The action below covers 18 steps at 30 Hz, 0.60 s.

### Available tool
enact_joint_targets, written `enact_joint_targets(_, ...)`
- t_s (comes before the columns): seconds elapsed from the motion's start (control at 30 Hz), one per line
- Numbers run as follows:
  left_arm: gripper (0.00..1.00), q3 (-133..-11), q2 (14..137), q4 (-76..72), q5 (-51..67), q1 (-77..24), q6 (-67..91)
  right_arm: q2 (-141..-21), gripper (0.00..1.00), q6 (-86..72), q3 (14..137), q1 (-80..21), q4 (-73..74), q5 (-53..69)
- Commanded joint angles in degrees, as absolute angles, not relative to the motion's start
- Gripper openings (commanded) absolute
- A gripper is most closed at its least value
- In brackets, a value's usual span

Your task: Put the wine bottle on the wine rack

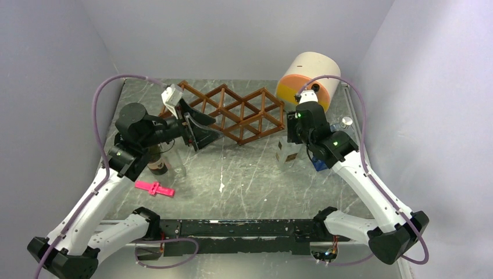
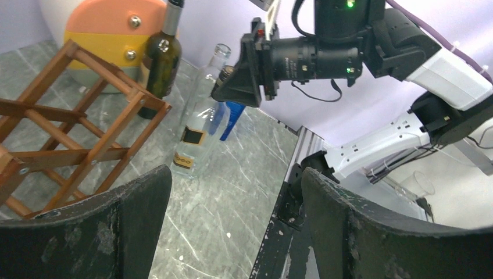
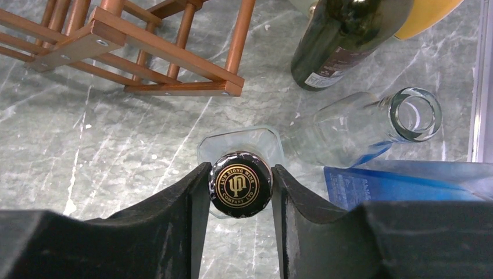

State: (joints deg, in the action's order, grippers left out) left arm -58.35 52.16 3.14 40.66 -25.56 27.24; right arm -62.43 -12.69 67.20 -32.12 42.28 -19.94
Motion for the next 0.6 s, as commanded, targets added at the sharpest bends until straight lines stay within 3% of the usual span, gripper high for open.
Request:
enact_joint_targets(0.0, 0.87, -59.79, 52.59, 3.57, 37.17, -30.19, 22.86, -61.11, 0.40, -11.43, 65.51, -32.55, 38.85, -20.73)
enact_joint_targets(0.27, 0.92, -58.03, 54.50, 1.19, 31.19, -37.55, 18.62, -60.30, 0.09, -9.07, 65.63, -32.56, 37.56, -18.52)
enact_joint_targets(0.37, 0.87, -57.03, 55.79, -2.19, 28.00, -40.26, 18.41, -58.96, 0.04, -8.39, 66.68, -32.53, 37.29, -14.24)
enact_joint_targets(0.57, 0.91, -54.95, 61.98, -10.65, 21.44, -48.70, 12.49, -56.86, 0.00, -8.97, 70.39, -32.52, 38.18, -6.07)
